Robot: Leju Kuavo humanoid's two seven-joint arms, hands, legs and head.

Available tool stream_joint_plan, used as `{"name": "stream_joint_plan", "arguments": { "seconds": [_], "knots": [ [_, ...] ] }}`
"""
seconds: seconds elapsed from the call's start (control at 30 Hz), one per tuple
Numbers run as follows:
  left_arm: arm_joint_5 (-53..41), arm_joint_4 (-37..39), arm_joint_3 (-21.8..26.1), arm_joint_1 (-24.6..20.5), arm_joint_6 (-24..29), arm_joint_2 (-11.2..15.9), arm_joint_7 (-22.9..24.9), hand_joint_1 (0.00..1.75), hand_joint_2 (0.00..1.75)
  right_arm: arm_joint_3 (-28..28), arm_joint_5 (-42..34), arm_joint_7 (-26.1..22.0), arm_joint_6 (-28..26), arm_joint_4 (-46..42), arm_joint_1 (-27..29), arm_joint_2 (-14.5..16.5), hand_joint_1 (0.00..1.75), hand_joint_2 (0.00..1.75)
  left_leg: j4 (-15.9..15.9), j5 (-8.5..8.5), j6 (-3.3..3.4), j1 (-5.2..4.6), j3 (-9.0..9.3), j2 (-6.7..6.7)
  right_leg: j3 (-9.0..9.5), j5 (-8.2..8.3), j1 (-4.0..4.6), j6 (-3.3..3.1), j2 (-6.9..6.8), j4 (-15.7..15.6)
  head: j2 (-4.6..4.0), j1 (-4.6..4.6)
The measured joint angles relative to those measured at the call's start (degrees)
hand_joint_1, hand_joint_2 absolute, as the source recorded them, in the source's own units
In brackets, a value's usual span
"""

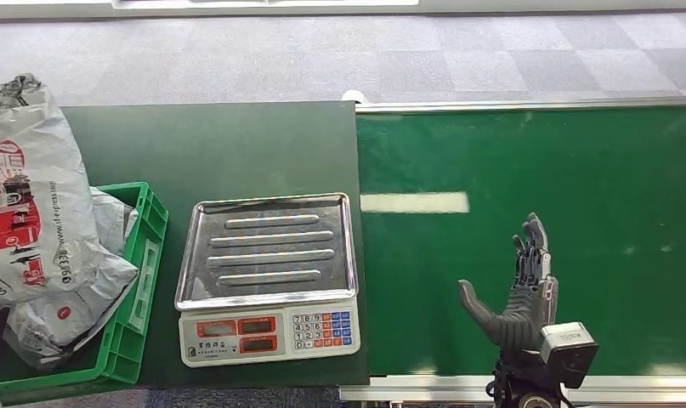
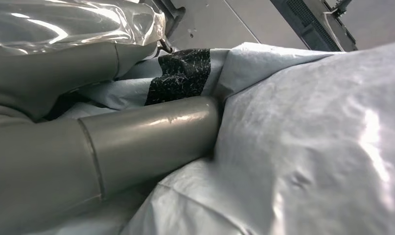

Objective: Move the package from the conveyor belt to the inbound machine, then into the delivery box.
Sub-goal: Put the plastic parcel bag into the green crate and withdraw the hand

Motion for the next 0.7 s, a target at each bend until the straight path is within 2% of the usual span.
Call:
{"name": "stream_joint_plan", "arguments": {
  "seconds": [0.2,0.43,0.57,0.7],
  "knots": [
    [-2.0,0.0,-0.4,0.1,0.0,-0.1,0.0,1.75,0.0,0.0,-0.9,-0.8,-1.0,0.0,0.4,-0.4,0.0,1.75,0.0,0.0,0.0,0.0,0.01,0.0,-0.04,0.0,0.0,0.0,0.0,0.0,0.0,-0.01],
    [-12.2,1.5,-7.0,1.7,0.0,-0.1,0.0,1.75,0.0,-0.2,-1.2,-0.3,-2.2,-0.9,1.6,-0.6,0.0,1.75,0.0,-0.01,0.0,0.0,0.0,0.02,-0.03,0.0,-0.01,0.0,0.0,0.0,0.0,-0.01],
    [-16.7,5.0,-9.9,2.5,0.0,0.0,0.0,1.75,0.0,-0.2,-1.3,0.3,-3.1,-1.7,2.0,-0.9,0.0,1.75,0.0,-0.01,0.0,0.0,0.0,0.02,-0.03,0.0,-0.01,0.0,0.0,0.0,0.0,-0.01],
    [-22.2,10.9,-10.3,2.7,0.0,-0.1,0.0,1.75,0.0,-0.6,-0.7,0.9,-2.8,-2.4,2.2,-1.1,0.0,1.75,0.0,-0.01,0.0,0.0,0.02,0.02,-0.03,0.0,0.0,0.0,0.01,0.0,0.0,-0.01]
  ]
}}
